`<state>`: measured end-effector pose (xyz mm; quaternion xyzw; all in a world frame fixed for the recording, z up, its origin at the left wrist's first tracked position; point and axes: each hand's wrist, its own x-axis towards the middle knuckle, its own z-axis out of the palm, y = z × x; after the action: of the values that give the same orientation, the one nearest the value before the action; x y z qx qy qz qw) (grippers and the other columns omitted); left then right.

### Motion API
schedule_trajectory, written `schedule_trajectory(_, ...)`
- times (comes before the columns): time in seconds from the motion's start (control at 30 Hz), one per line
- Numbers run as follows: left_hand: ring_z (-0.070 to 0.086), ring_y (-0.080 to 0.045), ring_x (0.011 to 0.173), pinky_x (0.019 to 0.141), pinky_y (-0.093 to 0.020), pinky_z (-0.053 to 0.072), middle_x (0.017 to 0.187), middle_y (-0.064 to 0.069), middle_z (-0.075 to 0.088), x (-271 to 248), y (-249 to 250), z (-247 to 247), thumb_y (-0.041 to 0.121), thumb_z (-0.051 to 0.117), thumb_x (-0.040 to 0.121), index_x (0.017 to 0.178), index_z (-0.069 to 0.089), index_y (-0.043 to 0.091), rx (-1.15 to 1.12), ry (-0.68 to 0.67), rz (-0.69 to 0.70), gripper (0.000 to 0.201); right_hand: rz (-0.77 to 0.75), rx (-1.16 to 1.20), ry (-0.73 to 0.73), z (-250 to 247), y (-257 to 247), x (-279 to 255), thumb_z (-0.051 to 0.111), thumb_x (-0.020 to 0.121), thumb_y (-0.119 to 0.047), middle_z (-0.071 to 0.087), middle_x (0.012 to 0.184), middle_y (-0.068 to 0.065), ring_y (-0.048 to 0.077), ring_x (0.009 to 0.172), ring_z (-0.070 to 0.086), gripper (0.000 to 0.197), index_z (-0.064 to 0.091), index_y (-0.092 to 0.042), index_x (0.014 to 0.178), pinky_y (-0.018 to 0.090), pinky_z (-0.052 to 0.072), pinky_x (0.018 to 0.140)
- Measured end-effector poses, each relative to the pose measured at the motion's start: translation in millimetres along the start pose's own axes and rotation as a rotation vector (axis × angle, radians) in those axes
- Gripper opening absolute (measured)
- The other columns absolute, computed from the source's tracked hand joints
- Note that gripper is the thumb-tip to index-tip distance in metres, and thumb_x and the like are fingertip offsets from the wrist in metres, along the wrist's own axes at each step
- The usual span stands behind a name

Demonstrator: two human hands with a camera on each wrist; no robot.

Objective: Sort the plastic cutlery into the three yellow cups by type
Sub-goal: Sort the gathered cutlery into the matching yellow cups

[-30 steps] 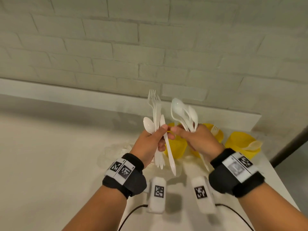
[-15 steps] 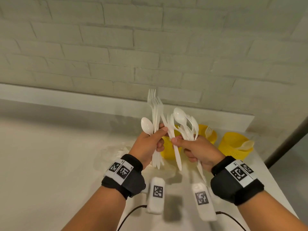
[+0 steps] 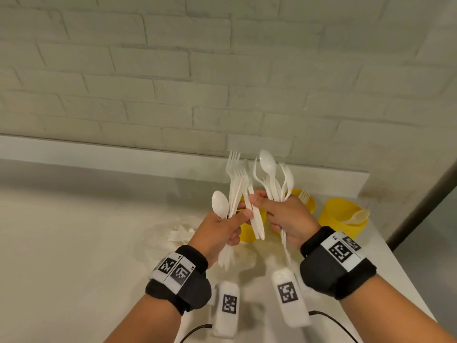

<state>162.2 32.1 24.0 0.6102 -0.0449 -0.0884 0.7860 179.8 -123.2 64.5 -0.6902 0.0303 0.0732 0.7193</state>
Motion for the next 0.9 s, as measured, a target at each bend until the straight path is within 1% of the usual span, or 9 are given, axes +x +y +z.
schedule_trajectory(0.07,0.030,-0.011,0.049,0.046,-0.022,0.026,0.073,-0.003,0.062,-0.7,0.2,-0.9,0.012,0.058,0.094,0.100,0.065,0.011,0.036,-0.016,0.014,0.009,0.006,-0.015,-0.005,1.5,0.9,0.7,0.072,0.081,-0.016,0.059,0.055,-0.001,0.004,0.033,0.033,0.020,0.070,-0.011,0.100,0.016,0.024,0.034)
schedule_trajectory(0.17,0.030,-0.011,0.049,0.046,-0.022,0.026,0.069,-0.001,0.059,-1.9,-0.4,-3.1,0.014,0.058,0.095,0.099,0.065,0.013,0.063,-0.013,0.009,0.008,0.049,-0.028,-0.026,0.3,3.5,3.1,0.073,0.081,-0.015,0.052,0.065,0.005,0.004,0.035,0.030,0.019,0.070,-0.012,0.099,0.017,0.024,0.035)
schedule_trajectory(0.27,0.028,-0.010,0.048,0.046,-0.022,0.025,0.065,0.000,0.049,-1.1,-1.0,-5.0,0.015,0.057,0.095,0.094,0.064,0.014,0.050,0.033,-0.004,0.006,0.058,-0.040,-0.022,-0.5,2.5,6.6,0.074,0.080,-0.017,0.045,0.060,-0.001,0.004,0.035,0.028,0.017,0.069,-0.011,0.095,0.018,0.022,0.035)
schedule_trajectory(0.37,0.029,-0.011,0.050,0.046,-0.022,0.026,0.075,-0.007,0.050,-0.3,-0.1,-8.9,0.014,0.058,0.094,0.100,0.063,0.009,0.033,0.069,-0.006,0.009,-0.054,-0.061,0.145,-1.5,-11.5,22.8,0.076,0.077,-0.014,0.050,0.048,-0.009,0.002,0.035,0.040,0.012,0.066,-0.011,0.080,0.016,0.032,0.037)
schedule_trajectory(0.43,0.030,-0.011,0.050,0.046,-0.022,0.028,0.076,-0.006,0.054,-0.6,-0.5,-11.9,0.015,0.059,0.094,0.106,0.062,0.006,0.034,0.076,-0.012,0.015,-0.147,-0.175,0.275,-2.3,-18.4,43.5,0.079,0.074,-0.014,0.062,0.059,-0.004,0.009,0.052,0.057,0.018,0.061,-0.014,0.069,0.021,0.045,0.053)
schedule_trajectory(0.5,0.031,-0.011,0.051,0.046,-0.022,0.029,0.075,-0.003,0.056,-1.1,-0.9,-14.2,0.016,0.060,0.094,0.112,0.062,0.003,0.040,0.075,-0.015,0.022,-0.160,-0.361,0.319,0.1,-16.5,62.7,0.080,0.073,-0.022,0.066,0.078,0.006,0.022,0.074,0.063,0.021,0.061,-0.014,0.069,0.029,0.049,0.070)
schedule_trajectory(0.67,0.031,-0.011,0.051,0.046,-0.022,0.028,0.071,0.001,0.057,-1.3,4.1,-21.4,0.015,0.060,0.093,0.116,0.061,0.002,0.059,0.093,-0.016,0.026,-0.037,-0.875,0.161,11.1,6.4,77.1,0.072,0.079,-0.031,0.069,0.101,0.014,0.031,0.096,0.064,0.033,0.069,-0.005,0.099,0.030,0.046,0.073)
schedule_trajectory(0.8,0.032,-0.010,0.050,0.046,-0.021,0.028,0.068,0.005,0.058,0.4,8.0,-23.7,0.015,0.059,0.094,0.116,0.061,0.002,0.044,0.103,-0.013,0.026,0.044,-0.973,0.120,10.3,7.1,73.2,0.072,0.078,-0.034,0.070,0.101,0.012,0.027,0.087,0.064,0.036,0.069,-0.006,0.101,0.026,0.040,0.067)
schedule_trajectory(0.9,0.032,-0.010,0.050,0.046,-0.021,0.029,0.068,0.005,0.058,1.0,7.0,-18.8,0.016,0.059,0.094,0.117,0.062,0.002,0.026,0.092,-0.022,0.026,-0.057,-0.807,0.183,5.5,-4.1,61.2,0.070,0.081,-0.032,0.066,0.085,0.009,0.021,0.076,0.059,0.031,0.068,-0.003,0.092,0.027,0.041,0.066)
